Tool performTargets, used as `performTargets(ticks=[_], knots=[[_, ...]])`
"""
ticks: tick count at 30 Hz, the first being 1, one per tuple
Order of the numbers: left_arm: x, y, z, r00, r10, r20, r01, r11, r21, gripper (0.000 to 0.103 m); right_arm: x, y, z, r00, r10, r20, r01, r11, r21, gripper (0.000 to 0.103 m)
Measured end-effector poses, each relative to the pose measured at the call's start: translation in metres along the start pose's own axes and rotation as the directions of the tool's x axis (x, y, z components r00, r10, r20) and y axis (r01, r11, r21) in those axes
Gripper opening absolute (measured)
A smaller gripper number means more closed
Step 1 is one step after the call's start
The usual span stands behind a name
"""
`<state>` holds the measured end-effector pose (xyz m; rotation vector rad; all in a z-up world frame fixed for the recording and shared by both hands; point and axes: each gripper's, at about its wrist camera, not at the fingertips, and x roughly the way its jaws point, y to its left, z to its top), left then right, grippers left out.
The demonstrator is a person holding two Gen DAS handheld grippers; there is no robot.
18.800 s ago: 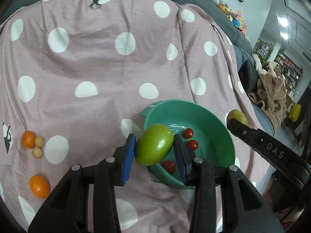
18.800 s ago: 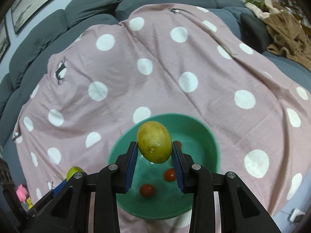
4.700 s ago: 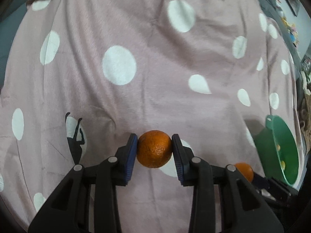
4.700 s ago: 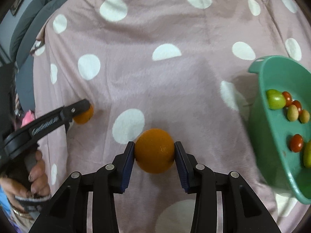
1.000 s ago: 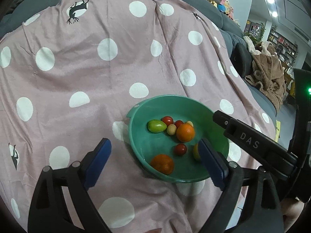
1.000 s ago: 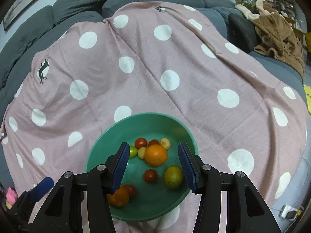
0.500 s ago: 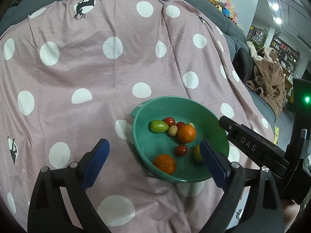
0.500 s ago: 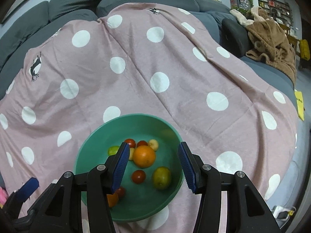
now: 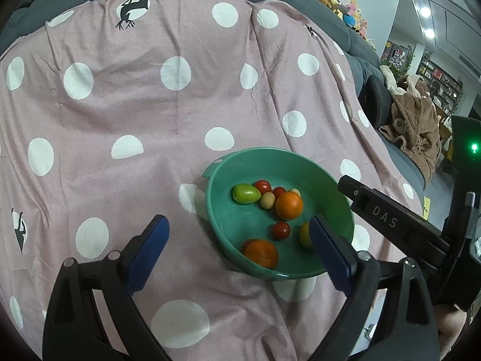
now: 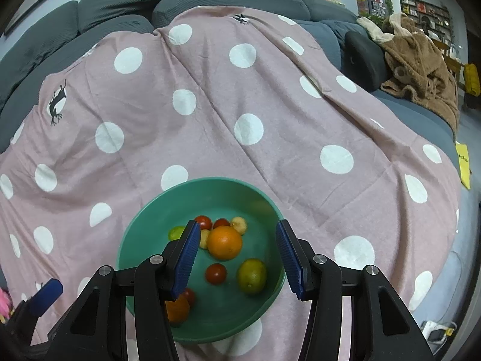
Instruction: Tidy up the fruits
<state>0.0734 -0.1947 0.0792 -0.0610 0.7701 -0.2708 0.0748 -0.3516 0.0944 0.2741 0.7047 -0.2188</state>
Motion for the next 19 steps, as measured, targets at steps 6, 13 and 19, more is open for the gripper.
performTargets(ticks=[6,13,19], knots=[[-0.0012,0.0013,-0.0012,1.0,-0.001,0.0,0.001,1.0,-0.001,0.094,-0.002,0.0017,0.0001,1.0,0.0,0.004,0.0,1.0,-0.008,0.053],[-0.0031,0.0026,-0.0019,1.0,-0.006,0.003,0.006,1.0,-0.005,0.094,-0.002,0.002,0.0004,1.0,0.0,0.005,0.0,1.0,-0.012,0.053],[-0.0065,0.0049,-0.0025,1.0,0.002,0.002,-0.002,1.0,-0.015,0.094,-0.0046,0.0049,0.0006,1.0,0.004,0.01,-0.003,1.0,-0.023,0.053]])
